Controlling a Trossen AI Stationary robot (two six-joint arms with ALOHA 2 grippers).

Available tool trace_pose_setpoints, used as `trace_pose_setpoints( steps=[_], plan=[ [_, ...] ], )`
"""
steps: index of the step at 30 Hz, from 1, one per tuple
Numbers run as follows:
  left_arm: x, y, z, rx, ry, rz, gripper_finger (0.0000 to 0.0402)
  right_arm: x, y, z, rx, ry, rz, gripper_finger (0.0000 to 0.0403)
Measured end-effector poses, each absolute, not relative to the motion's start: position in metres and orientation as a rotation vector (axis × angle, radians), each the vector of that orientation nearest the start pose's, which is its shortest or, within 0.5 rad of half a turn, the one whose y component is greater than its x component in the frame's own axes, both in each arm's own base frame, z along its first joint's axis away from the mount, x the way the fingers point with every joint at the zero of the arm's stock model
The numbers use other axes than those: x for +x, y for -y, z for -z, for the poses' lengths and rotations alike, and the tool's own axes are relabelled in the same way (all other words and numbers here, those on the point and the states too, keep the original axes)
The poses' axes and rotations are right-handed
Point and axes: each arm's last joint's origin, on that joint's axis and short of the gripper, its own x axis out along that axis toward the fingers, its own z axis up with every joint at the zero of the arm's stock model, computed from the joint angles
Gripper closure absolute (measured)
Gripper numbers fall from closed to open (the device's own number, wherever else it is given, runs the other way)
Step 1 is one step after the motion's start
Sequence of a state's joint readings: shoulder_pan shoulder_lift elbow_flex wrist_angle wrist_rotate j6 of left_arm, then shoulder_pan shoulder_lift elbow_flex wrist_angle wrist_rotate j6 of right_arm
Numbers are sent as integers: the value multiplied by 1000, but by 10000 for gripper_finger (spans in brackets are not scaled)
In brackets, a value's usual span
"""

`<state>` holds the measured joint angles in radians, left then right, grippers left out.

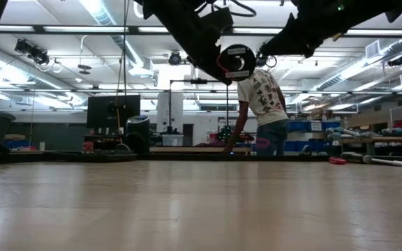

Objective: Coil cords
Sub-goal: Coil the red wire onto the black spool

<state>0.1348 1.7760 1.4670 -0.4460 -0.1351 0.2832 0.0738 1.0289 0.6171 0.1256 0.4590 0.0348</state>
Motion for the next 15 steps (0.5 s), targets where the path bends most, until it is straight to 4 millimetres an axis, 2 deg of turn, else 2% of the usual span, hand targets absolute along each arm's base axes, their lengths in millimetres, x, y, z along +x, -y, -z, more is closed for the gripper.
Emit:
trace_pose_setpoints(
  steps=[4, 10, 12, 15],
  plan=[
    [394, -52, -280, 293, -766, -113, 399, 233, -3, -258, -63, -247, 316, 331],
    [395, -45, -280, 296, -756, -101, 399, 240, 1, -254, -129, -246, 335, 330],
    [396, -44, -281, 297, -746, -101, 399, 242, 2, -252, -141, -253, 337, 341],
    [396, -44, -281, 296, -743, -102, 399, 243, 3, -250, -142, -264, 315, 385]
  ],
)
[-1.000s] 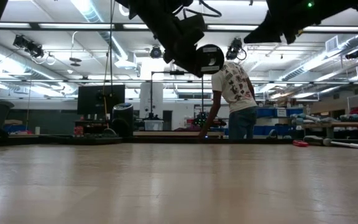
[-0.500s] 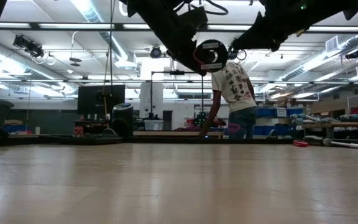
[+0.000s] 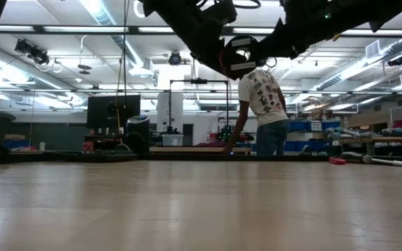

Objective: Coil cords
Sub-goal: Coil the red wire onto the black spool

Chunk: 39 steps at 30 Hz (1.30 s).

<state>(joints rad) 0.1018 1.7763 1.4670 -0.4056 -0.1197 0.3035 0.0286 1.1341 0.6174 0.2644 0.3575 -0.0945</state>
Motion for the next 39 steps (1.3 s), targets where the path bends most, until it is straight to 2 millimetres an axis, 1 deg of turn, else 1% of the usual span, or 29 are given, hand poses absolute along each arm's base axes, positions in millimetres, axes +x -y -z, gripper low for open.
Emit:
trace_pose_setpoints(
  steps=[1, 5, 7, 9, 12, 15, 17, 19, 21, 24, 28, 33, 39],
  plan=[
    [396, -44, -281, 295, -744, -102, 399, 244, 3, -249, -148, -269, 302, 393],
    [396, -45, -281, 296, -742, -110, 399, 244, 5, -248, -135, -276, 313, 398],
    [397, -46, -282, 277, -736, -167, 395, 243, 6, -249, -131, -280, 334, 399],
    [397, -47, -282, 276, -734, -208, 381, 242, 7, -249, -134, -287, 350, 399],
    [394, -48, -283, 301, -752, -266, 337, 239, 7, -247, -146, -313, 364, 400],
    [391, -50, -287, 326, -771, -329, 278, 235, 9, -248, -151, -334, 374, 401],
    [386, -50, -285, 347, -821, -354, 242, 231, 11, -248, -149, -356, 383, 401],
    [382, -51, -285, 356, -866, -361, 215, 227, 14, -248, -143, -379, 396, 401],
    [380, -51, -288, 357, -877, -360, 197, 225, 17, -249, -140, -381, 410, 401],
    [377, -50, -293, 359, -891, -356, 188, 222, 21, -250, -117, -387, 426, 402],
    [377, -45, -294, 344, -908, -313, 190, 221, 27, -248, -61, -400, 465, 402],
    [378, -40, -293, 212, -880, -249, 194, 220, 29, -249, -20, -380, 485, 402],
    [379, -41, -286, 80, -847, -293, 195, 220, 29, -252, -22, -351, 530, 403]
  ],
)
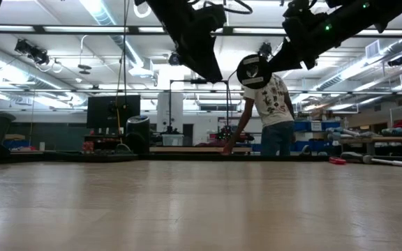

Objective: Coil cords
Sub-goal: Coil the red wire onto the black spool

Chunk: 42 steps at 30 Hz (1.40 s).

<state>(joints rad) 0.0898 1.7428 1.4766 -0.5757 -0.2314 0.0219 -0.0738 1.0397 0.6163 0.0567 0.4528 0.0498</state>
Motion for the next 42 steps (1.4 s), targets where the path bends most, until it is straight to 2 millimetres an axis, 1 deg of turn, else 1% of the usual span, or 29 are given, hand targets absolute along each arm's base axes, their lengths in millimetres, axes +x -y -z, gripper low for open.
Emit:
trace_pose_setpoints(
  steps=[3, 7, 9, 16, 18, 20, 22, 24, 25, 29, 32, 38, 41, 42],
  plan=[
    [381, -41, -277, 38, -811, -311, 195, 221, 27, -254, -22, -325, 537, 403],
    [382, -41, -256, 2, -741, -334, 195, 222, 24, -255, -25, -312, 544, 403],
    [383, -41, -249, -6, -698, -346, 195, 222, 23, -256, -24, -303, 541, 402],
    [384, -43, -247, -3, -650, -385, 200, 222, 22, -257, -22, -287, 537, 402],
    [384, -44, -248, 3, -639, -394, 216, 223, 22, -257, -21, -286, 537, 402],
    [385, -44, -248, 10, -633, -394, 249, 223, 22, -258, -20, -283, 536, 402],
    [385, -44, -248, 11, -631, -394, 306, 223, 22, -258, -20, -280, 535, 401],
    [385, -44, -248, 11, -637, -390, 371, 223, 21, -258, -19, -274, 533, 401],
    [385, -44, -248, 10, -632, -389, 384, 223, 21, -259, -18, -272, 532, 401],
    [387, -44, -251, 10, -600, -387, 397, 223, 21, -259, -9, -266, 534, 401],
    [388, -44, -252, 8, -582, -388, 398, 223, 21, -260, 10, -254, 535, 402],
    [389, -47, -253, 58, -559, -477, 400, 224, 21, -262, 63, -218, 534, 402],
    [393, -48, -250, 61, -542, -492, 401, 225, 21, -264, 97, -192, 530, 401],
    [394, -48, -246, 64, -553, -493, 401, 225, 21, -264, 108, -186, 525, 401]
  ],
)
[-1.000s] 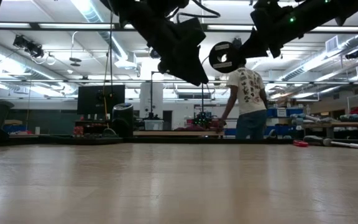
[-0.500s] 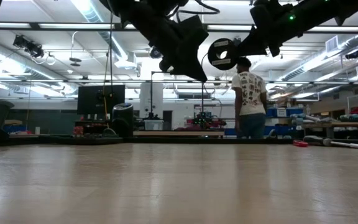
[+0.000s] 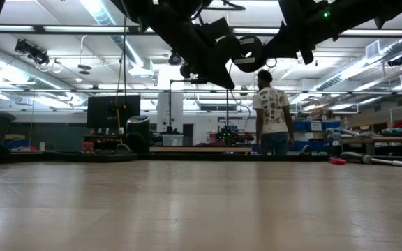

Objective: Coil cords
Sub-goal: Coil the red wire onto the black spool

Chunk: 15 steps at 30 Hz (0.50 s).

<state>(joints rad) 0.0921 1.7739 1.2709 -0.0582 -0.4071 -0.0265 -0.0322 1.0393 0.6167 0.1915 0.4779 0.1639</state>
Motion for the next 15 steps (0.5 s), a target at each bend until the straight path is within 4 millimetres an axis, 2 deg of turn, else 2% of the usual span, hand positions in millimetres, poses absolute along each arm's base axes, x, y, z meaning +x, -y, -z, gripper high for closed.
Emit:
trace_pose_setpoints(
  steps=[7, 15],
  plan=[
    [409, -47, -230, 37, -502, -463, 401, 226, 21, -263, 166, -117, 526, 401],
    [416, -37, -240, -23, -366, -437, 401, 222, 22, -251, 157, -105, 605, 402]
  ],
)
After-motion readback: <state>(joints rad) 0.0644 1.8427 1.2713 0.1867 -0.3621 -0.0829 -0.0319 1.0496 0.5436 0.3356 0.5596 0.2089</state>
